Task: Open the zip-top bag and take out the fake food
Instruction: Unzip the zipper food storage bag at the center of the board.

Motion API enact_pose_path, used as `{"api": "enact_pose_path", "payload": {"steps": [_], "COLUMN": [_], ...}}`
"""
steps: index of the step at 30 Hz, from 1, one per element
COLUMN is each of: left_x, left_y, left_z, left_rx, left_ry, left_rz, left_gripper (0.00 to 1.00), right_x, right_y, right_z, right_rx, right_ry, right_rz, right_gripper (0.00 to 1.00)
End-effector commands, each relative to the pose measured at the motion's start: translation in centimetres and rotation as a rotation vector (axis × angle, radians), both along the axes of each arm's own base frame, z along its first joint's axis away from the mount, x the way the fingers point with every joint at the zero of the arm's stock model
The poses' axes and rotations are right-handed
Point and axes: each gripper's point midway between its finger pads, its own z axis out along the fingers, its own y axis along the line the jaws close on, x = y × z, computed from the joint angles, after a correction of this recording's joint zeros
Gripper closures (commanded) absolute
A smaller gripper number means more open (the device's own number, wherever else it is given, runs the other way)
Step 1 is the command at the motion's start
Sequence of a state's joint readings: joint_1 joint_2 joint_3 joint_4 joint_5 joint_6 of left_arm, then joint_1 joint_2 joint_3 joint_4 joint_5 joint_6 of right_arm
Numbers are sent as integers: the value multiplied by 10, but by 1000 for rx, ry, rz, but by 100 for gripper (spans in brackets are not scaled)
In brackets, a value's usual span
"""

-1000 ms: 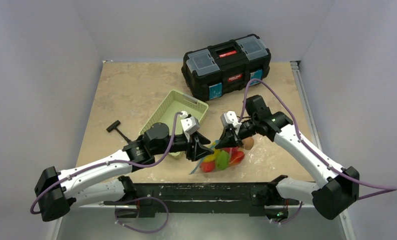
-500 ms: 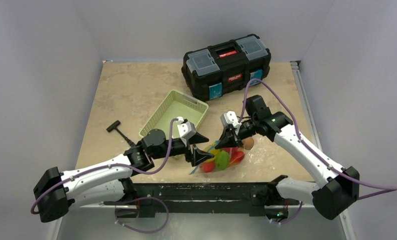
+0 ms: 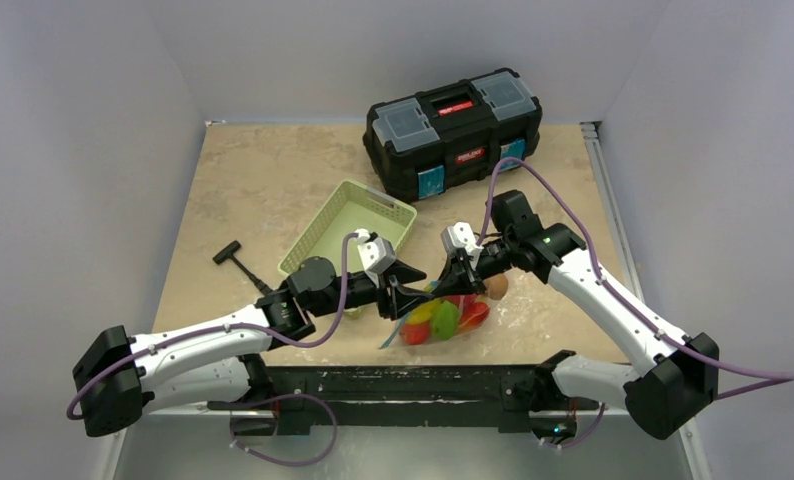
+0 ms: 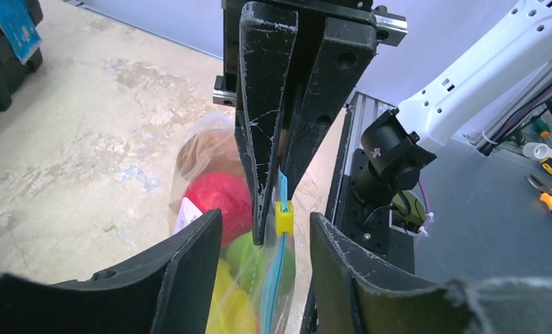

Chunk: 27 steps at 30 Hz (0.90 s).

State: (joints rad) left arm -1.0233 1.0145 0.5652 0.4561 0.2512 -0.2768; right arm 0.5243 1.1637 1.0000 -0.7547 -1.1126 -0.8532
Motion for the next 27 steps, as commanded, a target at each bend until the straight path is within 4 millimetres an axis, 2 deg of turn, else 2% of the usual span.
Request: {"api": "enact_pose_path", "payload": {"steps": [1,8,12,15,17,21,27], "left_x": [7,4,1,-3,-3,-3,-3], "left_y": [-3,-6,-8,-9,-8,-2,5], "left_z": [39,41,41,42,40,28,15], "left_rx": [-99,-100,-99,-99,-93,-41,39], "left_ry": [-69,-78,-78,-83,-85,-91,-114], "left_rz": [35,12,-11,-33,-32,-20,-18], "left_gripper": [54,69,75,100,100,100,100], "right_x": [3,4,4,4,3,-2,4], "right_y": [2,2,2,2,2,-1,-6], "right_z": [13,13,13,14,16,35,37], "right_rx": [32,31,30,32,39,116,120], "right_ry": [-48,-44,-43,-44,-44,-36,-61], "right_rz": [-1,-7,-8,-8,-5,13,-18], "right_gripper": [100,100,100,100,100,100,100]}}
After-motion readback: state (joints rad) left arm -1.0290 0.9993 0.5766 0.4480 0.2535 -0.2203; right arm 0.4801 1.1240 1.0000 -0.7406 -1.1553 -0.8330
